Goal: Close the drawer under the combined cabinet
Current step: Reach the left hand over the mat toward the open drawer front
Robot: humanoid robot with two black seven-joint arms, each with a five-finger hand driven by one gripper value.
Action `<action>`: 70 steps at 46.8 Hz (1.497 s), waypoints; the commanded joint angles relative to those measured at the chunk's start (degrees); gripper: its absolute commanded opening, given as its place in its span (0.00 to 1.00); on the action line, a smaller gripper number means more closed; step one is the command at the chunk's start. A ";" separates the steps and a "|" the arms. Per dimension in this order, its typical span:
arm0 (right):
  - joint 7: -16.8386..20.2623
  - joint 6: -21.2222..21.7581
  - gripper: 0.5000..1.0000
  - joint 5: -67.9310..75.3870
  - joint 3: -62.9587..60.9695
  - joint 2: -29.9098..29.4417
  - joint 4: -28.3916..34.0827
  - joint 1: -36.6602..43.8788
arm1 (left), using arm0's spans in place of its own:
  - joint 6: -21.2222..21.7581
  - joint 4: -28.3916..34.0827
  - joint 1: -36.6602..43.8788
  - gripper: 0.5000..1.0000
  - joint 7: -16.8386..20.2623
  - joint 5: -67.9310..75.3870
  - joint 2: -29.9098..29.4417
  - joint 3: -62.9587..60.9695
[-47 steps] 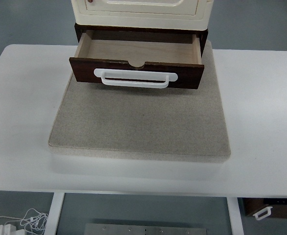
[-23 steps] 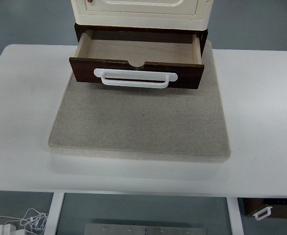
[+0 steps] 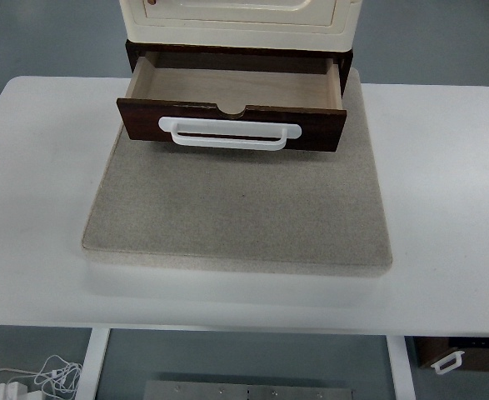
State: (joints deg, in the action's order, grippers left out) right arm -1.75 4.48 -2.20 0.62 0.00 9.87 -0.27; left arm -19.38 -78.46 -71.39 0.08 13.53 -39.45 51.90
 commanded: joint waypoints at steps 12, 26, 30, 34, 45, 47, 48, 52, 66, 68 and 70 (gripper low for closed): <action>-0.01 0.00 0.90 0.00 0.00 0.00 0.06 -0.09 | -1.54 -5.82 0.20 1.00 0.00 7.03 0.69 -7.77; -0.01 0.00 0.90 0.00 0.00 0.00 -0.02 0.00 | -1.63 -11.45 -0.06 1.00 0.00 11.95 0.78 -16.29; -0.01 0.00 0.90 0.00 0.00 0.00 0.06 0.00 | -2.33 -13.20 -0.41 1.00 0.00 12.30 0.61 -19.37; -0.01 0.00 0.90 0.00 0.00 0.00 0.06 0.00 | -3.91 -14.26 -0.94 1.00 0.00 14.84 0.34 -22.71; -0.01 0.00 0.90 0.00 0.00 0.00 -0.02 -0.09 | -6.11 -16.19 -1.38 1.00 -0.17 19.95 0.34 -29.92; -0.01 0.00 0.90 0.00 0.00 0.00 -0.02 0.00 | -6.11 -16.55 -1.56 1.00 -0.17 20.30 0.43 -31.58; -0.01 0.00 0.90 0.00 0.00 0.00 -0.02 0.00 | -6.20 -16.55 -1.65 1.00 -0.17 20.56 0.43 -32.46; -0.01 0.00 0.90 0.00 0.00 0.00 0.06 -0.09 | -6.46 -16.55 -2.52 1.00 -0.26 21.53 0.69 -34.93; -0.01 0.00 0.90 0.00 0.00 0.00 0.06 0.00 | -9.89 -16.11 -4.19 1.00 -3.51 22.41 0.61 -40.90; -0.01 0.00 0.90 0.00 0.00 0.00 0.06 0.00 | -9.98 -15.93 -4.54 1.00 -3.77 23.37 0.61 -42.40; -0.01 0.00 0.90 0.00 0.00 0.00 -0.02 -0.09 | -10.06 -15.93 -4.81 1.00 -4.47 24.43 0.52 -43.45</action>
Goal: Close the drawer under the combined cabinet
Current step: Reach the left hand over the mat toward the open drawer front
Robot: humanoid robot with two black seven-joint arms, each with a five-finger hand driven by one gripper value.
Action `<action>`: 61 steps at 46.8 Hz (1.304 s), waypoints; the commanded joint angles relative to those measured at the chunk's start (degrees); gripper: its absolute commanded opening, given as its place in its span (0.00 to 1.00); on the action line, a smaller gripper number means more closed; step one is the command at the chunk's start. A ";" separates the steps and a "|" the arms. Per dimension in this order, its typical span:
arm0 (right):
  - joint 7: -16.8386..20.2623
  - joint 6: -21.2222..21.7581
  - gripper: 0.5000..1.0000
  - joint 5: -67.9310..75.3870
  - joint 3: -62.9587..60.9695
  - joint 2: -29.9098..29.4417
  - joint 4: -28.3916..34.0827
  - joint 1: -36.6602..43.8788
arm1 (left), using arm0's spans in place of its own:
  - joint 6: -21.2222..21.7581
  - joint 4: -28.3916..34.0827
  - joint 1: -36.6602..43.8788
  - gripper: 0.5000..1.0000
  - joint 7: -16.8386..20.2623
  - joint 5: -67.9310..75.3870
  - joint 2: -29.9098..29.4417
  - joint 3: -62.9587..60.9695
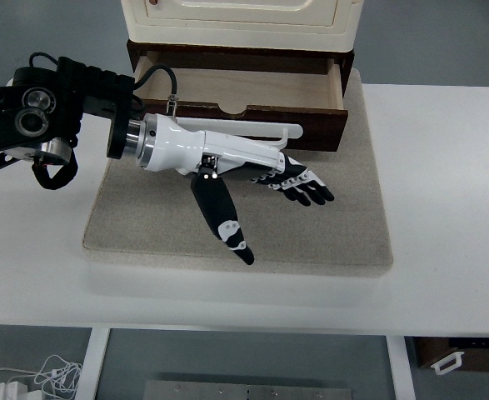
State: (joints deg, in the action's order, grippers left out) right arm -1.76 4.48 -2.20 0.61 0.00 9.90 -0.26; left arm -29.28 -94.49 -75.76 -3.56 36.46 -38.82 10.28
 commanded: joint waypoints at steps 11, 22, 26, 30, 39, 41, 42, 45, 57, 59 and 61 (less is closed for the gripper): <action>0.01 0.00 0.90 0.00 0.00 0.00 -0.06 -0.01 | -1.21 0.97 -0.44 1.00 -6.45 2.12 -0.02 -2.37; 0.01 0.00 0.90 0.00 0.00 0.00 0.03 -0.10 | -2.10 2.55 -0.71 1.00 -12.17 2.12 0.06 -2.37; 0.01 0.00 0.90 0.00 0.00 0.00 -0.06 -0.01 | -2.80 3.26 -0.88 1.00 -13.84 2.12 0.06 -2.37; 0.01 0.00 0.90 0.00 0.00 0.00 0.03 -0.01 | -3.06 3.61 -1.32 1.00 -15.42 2.12 0.06 -2.37; 0.01 0.00 0.90 0.00 0.00 0.00 -0.06 -0.01 | -2.89 5.19 -1.85 1.00 -16.74 2.12 0.24 -2.37; 0.01 0.00 0.90 0.00 0.00 0.00 -0.06 -0.01 | -2.80 5.89 -2.02 1.00 -17.09 2.12 0.68 -2.37; 0.01 0.00 0.90 0.00 0.00 0.00 -0.06 -0.01 | -2.80 6.24 -2.11 1.00 -17.18 2.12 0.85 -2.37; 0.01 0.00 0.90 0.00 0.00 0.00 -0.06 -0.01 | -2.71 7.47 -2.46 1.00 -17.45 2.21 1.73 -2.37; 0.01 0.00 0.90 0.00 0.00 0.00 0.03 -0.01 | -2.53 10.29 -2.82 1.00 -17.53 2.73 3.93 -2.02; 0.01 0.00 0.90 0.00 0.00 0.00 -0.06 -0.01 | -2.53 10.73 -3.08 1.00 -17.53 2.91 4.11 -2.02; 0.01 0.00 0.90 0.00 0.00 0.00 -0.06 -0.01 | -2.45 11.34 -3.08 1.00 -17.53 3.17 4.28 -1.84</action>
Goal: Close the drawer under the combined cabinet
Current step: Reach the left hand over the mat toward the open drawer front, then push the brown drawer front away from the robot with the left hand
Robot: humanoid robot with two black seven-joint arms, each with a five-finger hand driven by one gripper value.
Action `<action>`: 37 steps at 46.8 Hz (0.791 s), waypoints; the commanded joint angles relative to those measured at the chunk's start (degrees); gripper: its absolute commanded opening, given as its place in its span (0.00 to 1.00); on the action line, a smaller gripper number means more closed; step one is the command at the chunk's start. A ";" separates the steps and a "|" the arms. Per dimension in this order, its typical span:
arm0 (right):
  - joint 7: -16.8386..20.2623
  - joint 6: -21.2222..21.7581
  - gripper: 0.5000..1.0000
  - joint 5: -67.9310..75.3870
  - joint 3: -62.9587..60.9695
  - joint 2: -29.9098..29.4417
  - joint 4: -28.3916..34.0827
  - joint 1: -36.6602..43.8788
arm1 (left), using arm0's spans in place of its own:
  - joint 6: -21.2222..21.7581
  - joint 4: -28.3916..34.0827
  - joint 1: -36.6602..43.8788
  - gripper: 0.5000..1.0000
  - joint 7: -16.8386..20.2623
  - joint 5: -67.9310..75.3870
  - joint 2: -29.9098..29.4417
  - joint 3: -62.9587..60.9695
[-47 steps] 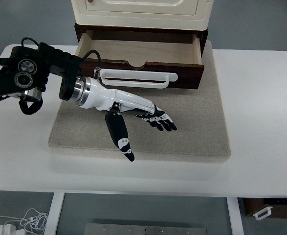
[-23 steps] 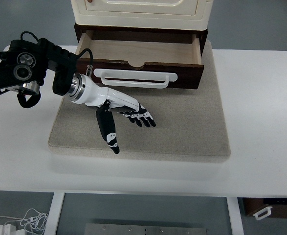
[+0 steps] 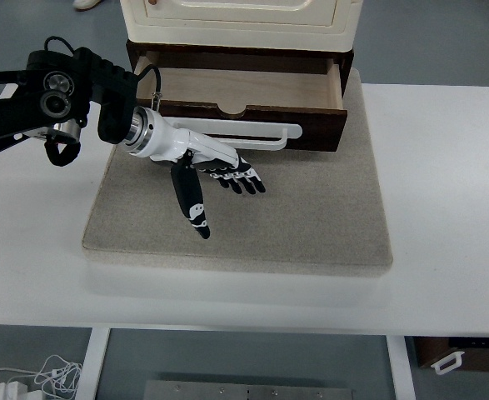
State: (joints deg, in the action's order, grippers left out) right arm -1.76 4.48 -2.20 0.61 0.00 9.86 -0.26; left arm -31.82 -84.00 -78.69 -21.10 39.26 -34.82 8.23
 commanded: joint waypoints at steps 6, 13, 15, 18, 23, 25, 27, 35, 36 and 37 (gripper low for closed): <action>0.00 0.00 0.90 0.00 0.00 0.00 0.07 0.00 | 0.09 2.26 -0.23 1.00 0.00 0.37 0.90 0.30; 0.00 0.00 0.90 0.00 0.00 0.00 0.07 0.00 | 0.18 3.58 -0.24 1.00 0.00 0.37 1.51 0.30; 0.00 0.00 0.90 0.00 0.00 0.00 0.07 0.00 | 0.18 4.02 -0.41 1.00 0.00 0.37 1.51 0.39; 0.00 0.00 0.90 0.00 0.00 0.00 -0.02 0.00 | 0.18 4.55 -0.85 1.00 0.00 0.37 1.51 0.39; 0.00 0.00 0.90 0.00 0.00 0.00 -0.02 0.00 | 0.18 5.51 -1.11 1.00 0.00 0.37 1.51 0.39; 0.00 0.00 0.90 0.00 0.00 0.00 -0.02 0.00 | 0.18 6.04 -1.11 1.00 0.00 0.37 1.60 0.48; 0.00 0.00 0.90 0.00 0.00 0.00 -0.02 0.00 | 0.18 6.39 -1.38 1.00 0.00 0.37 1.95 0.48; 0.00 0.00 0.90 0.00 0.00 0.00 0.07 0.00 | 0.18 8.50 -1.55 1.00 0.09 0.37 2.48 0.48; 0.00 0.00 0.90 0.00 0.00 0.00 0.07 0.00 | 0.18 8.77 -1.55 1.00 0.09 0.37 2.57 0.48; 0.00 0.00 0.90 0.00 0.00 0.00 -0.02 0.00 | 0.18 9.12 -1.55 1.00 0.09 0.37 2.74 0.48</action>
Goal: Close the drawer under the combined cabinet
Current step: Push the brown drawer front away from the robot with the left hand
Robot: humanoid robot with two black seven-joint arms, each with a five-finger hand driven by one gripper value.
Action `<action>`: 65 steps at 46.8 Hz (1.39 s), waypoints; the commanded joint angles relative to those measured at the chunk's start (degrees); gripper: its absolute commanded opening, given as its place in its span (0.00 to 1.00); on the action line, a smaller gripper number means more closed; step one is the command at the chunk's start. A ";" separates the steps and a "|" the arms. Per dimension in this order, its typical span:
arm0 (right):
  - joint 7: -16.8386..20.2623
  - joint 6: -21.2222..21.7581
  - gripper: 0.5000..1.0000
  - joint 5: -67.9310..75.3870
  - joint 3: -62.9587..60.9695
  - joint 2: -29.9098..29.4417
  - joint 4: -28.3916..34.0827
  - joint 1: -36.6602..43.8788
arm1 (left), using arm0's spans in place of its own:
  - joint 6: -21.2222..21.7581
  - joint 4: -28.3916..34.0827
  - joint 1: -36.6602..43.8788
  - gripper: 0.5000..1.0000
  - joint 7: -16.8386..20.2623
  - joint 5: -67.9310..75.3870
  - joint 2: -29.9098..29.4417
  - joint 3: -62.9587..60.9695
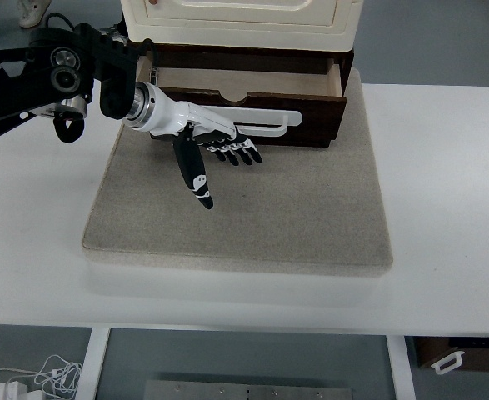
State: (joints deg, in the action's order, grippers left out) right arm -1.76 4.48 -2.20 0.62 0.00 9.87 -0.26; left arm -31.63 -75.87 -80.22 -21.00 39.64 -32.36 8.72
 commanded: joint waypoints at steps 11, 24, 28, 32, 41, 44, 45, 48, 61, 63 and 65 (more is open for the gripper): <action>0.00 0.00 0.90 0.00 0.00 0.00 0.06 -0.09 | 1.40 3.71 0.07 1.00 0.00 0.00 2.21 -0.01; 0.00 0.00 0.90 0.00 0.00 0.00 -0.03 0.00 | 3.42 5.38 0.15 1.00 0.00 0.00 2.91 0.07; 0.00 0.00 0.90 0.00 0.00 0.00 -0.03 0.00 | 3.42 6.70 0.24 1.00 0.00 -0.17 3.09 0.07; 0.00 0.00 0.90 0.00 0.00 0.00 0.06 0.00 | 3.60 8.01 0.50 1.00 0.00 -0.17 4.58 0.07; 0.00 0.00 0.90 0.00 0.00 0.00 -0.03 0.00 | 6.05 8.81 0.59 1.00 0.09 -0.17 5.02 0.16; 0.00 0.00 0.90 0.00 0.00 0.00 -0.03 0.00 | 6.58 9.07 0.59 1.00 0.09 -0.17 5.46 0.42; 0.00 0.00 0.90 0.00 0.00 0.00 0.06 0.00 | 6.67 9.33 0.59 1.00 0.09 -0.17 5.55 0.51; 0.00 0.00 0.90 0.00 0.00 0.00 -0.03 0.00 | 6.67 10.21 0.59 1.00 0.09 -0.17 5.73 0.51; 0.00 0.00 0.90 0.00 0.00 0.00 -0.03 0.00 | 6.85 12.50 0.59 1.00 0.09 -0.17 5.73 1.22; 0.00 0.00 0.90 0.00 0.00 0.00 -0.03 0.00 | 7.02 12.50 0.68 1.00 0.09 -0.17 5.81 1.22; 0.00 0.00 0.90 0.00 0.00 0.00 0.06 0.00 | 7.46 12.50 0.59 1.00 0.09 -0.26 5.81 1.22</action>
State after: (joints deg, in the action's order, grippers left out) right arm -1.76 4.48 -2.20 0.62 0.00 9.86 -0.26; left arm -24.69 -63.36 -79.56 -20.92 39.46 -26.58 9.94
